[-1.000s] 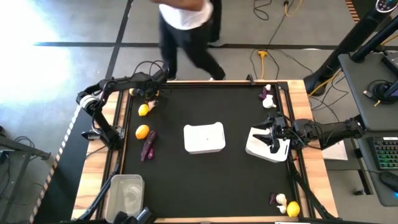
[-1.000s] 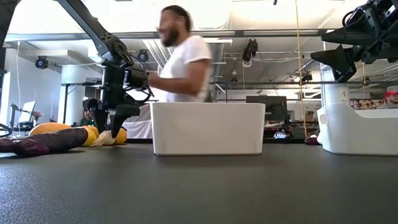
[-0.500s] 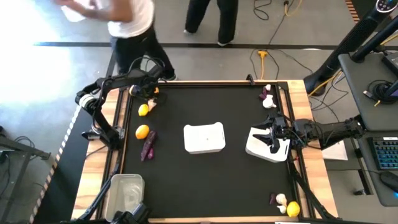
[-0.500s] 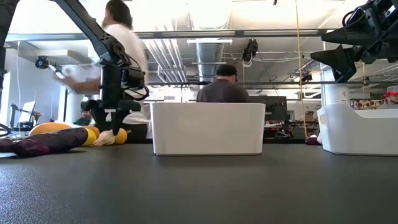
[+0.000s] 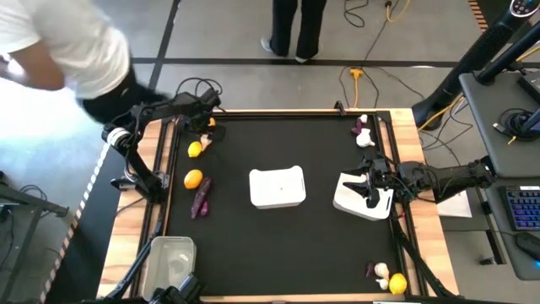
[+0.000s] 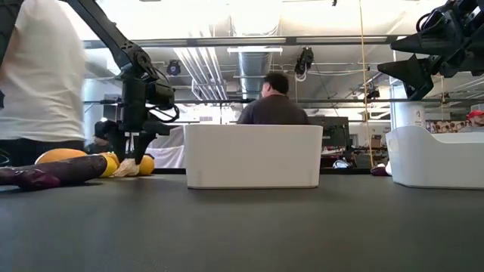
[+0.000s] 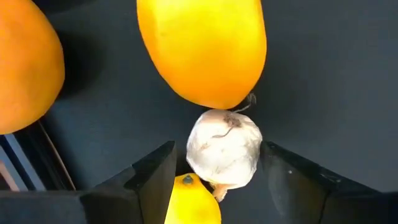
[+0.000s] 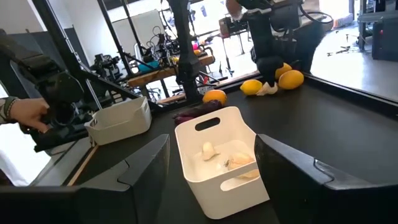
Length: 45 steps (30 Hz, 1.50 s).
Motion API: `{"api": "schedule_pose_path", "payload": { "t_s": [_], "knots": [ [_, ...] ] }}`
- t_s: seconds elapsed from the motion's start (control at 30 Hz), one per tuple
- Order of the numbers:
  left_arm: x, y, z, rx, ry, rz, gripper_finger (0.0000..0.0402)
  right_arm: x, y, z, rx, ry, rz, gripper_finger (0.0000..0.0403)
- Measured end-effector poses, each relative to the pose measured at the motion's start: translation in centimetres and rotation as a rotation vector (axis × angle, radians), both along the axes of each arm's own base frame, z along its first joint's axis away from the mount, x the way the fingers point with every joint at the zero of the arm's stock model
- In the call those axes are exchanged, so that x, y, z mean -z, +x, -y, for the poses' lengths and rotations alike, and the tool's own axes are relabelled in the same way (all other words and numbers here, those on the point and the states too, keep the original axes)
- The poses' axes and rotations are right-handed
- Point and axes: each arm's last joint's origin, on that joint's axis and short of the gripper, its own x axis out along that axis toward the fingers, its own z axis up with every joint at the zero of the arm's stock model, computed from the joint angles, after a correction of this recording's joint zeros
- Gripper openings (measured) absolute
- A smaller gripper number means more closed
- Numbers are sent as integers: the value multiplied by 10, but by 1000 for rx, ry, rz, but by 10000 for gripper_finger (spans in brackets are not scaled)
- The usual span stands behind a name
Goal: Sort produce into baskets
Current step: Put the garlic into the left white bin
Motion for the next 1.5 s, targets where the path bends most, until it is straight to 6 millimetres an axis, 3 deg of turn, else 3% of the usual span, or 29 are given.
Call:
{"api": "schedule_pose_path", "payload": {
  "t_s": [0.33, 0.57, 0.87, 1.1, 1.5],
  "knots": [
    [-7, -4, -11, -24, 33, 30, 215, 0, 0, 0, 0, 0, 0, 228],
    [2, -13, -12, -96, -138, -1, 215, 0, 0, 0, 0, 0, 0, 228],
    [1, 0, -16, -28, -168, -62, 215, 0, 0, 0, 0, 0, 0, 228],
    [2, -2, -14, -20, -199, -84, 215, 0, 0, 0, 0, 0, 0, 228],
    [-23, 5, -22, 65, -185, -78, 215, 0, 0, 0, 0, 0, 0, 228]
  ]
}}
